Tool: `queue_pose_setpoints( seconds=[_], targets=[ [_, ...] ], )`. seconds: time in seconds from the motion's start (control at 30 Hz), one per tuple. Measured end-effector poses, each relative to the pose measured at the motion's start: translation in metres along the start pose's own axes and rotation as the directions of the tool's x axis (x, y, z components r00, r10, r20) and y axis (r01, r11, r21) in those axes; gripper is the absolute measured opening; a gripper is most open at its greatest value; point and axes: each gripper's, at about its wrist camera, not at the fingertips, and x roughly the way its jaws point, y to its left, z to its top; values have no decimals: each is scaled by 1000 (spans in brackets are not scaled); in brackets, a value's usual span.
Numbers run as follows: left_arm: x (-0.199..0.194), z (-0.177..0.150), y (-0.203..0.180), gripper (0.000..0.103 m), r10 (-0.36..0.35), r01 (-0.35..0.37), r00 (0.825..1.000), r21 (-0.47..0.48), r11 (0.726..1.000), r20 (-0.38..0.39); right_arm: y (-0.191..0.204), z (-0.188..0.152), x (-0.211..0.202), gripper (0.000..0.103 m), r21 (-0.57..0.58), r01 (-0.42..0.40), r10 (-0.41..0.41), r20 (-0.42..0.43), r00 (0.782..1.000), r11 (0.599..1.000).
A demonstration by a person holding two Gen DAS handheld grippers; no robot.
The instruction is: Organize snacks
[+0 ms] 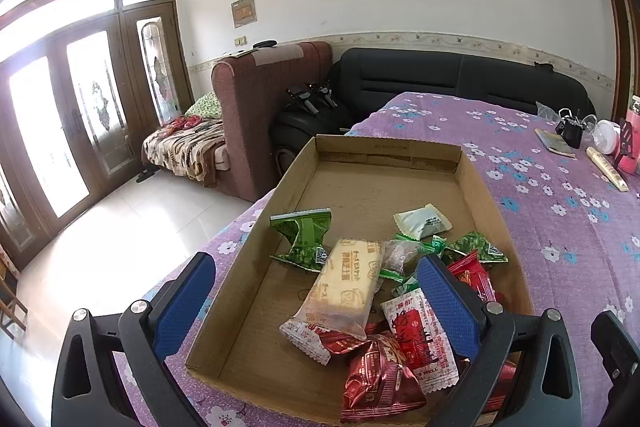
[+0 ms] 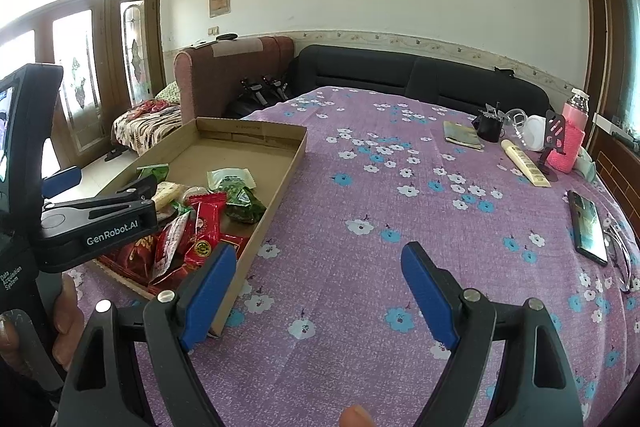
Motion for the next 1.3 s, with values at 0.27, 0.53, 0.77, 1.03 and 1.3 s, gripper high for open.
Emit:
queue_pose_setpoints(
  seconds=[0.27,0.53,0.77,1.03,1.3],
  targets=[
    [0,0,0,102,-2,2,1000,-4,1000,0,0,0,0,84,-2,1,-1,0,1000,1000],
    [0,0,1,102,-4,4,1000,-5,1000,0,0,0,0,84,-1,3,-3,1,1000,1000],
    [0,0,1,102,-6,6,1000,-6,1000,0,0,0,0,84,-1,6,-6,3,1000,1000],
    [-2,0,4,102,-9,9,1000,-14,1000,2,0,1,-1,84,0,23,-23,4,1000,1000],
    [-3,0,5,102,-7,7,1000,-17,1000,1,0,1,0,84,1,25,-25,4,1000,1000]
  ],
)
